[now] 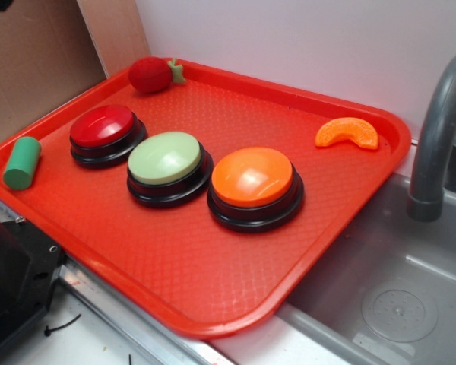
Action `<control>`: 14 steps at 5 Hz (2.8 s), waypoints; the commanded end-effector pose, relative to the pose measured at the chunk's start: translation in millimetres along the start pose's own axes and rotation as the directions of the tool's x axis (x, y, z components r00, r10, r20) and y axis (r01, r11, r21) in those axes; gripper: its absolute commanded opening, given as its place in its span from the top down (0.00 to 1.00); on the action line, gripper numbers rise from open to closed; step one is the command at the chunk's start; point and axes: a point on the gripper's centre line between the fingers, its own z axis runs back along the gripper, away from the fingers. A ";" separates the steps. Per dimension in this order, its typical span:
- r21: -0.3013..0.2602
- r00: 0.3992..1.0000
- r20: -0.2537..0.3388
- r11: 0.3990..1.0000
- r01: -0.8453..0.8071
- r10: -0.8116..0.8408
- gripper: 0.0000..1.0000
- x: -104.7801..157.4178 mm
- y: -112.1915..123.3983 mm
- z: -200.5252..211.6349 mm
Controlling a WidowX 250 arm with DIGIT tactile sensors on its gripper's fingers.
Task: Push the orange button.
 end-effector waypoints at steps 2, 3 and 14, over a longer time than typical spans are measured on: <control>-0.023 0.967 0.069 0.968 0.248 -0.246 0.00 45.3 -36.9 -45.9; 0.061 0.870 0.053 0.871 0.487 -0.490 0.00 80.8 -82.6 -95.1; 0.059 0.851 -0.018 0.849 0.524 -0.524 0.00 106.6 -96.1 -120.0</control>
